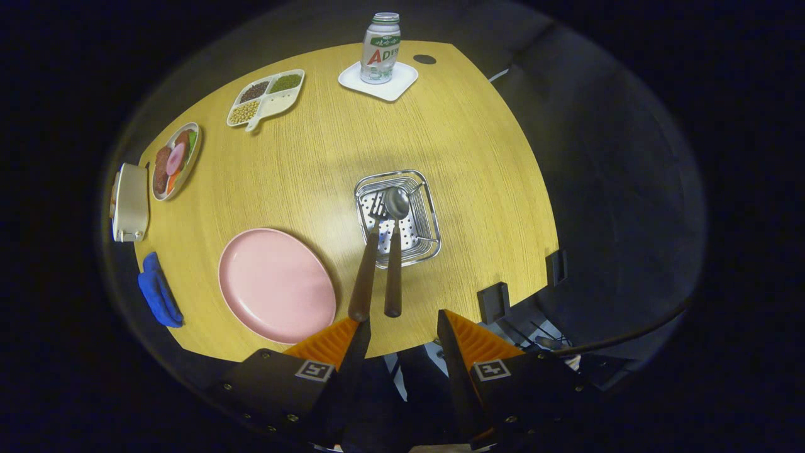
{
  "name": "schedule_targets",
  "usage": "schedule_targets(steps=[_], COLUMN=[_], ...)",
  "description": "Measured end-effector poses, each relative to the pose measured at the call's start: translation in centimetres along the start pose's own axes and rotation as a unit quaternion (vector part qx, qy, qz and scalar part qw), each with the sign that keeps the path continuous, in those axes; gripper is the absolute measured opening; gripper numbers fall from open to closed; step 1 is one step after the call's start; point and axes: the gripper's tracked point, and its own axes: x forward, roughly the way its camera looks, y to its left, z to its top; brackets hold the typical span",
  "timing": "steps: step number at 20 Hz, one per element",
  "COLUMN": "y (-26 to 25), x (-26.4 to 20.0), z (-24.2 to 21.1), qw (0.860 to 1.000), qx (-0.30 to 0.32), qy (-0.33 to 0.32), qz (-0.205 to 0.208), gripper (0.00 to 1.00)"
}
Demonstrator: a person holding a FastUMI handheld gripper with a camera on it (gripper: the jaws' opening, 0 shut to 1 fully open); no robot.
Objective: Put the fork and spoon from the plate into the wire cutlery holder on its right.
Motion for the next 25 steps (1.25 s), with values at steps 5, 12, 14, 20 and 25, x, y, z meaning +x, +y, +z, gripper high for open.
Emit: schedule_targets(steps=[5, 12, 14, 20, 25], y=[0.5, 4.8, 5.8, 7.3, 7.4], x=[-3.7, -11.2, -13.4, -18.8, -22.7], z=[-0.6, 2.7, 3.8, 5.4, 6.2], qw=[0.998, 0.965, 0.944, 0.878, 0.813], qx=[0.012, 0.030, 0.021, 0.019, 0.008], qy=[-0.060, -0.254, -0.323, -0.471, -0.577], qz=[-0.008, 0.056, 0.066, 0.081, 0.075], gripper=[0.66, 0.66, 0.66, 0.66, 0.66])
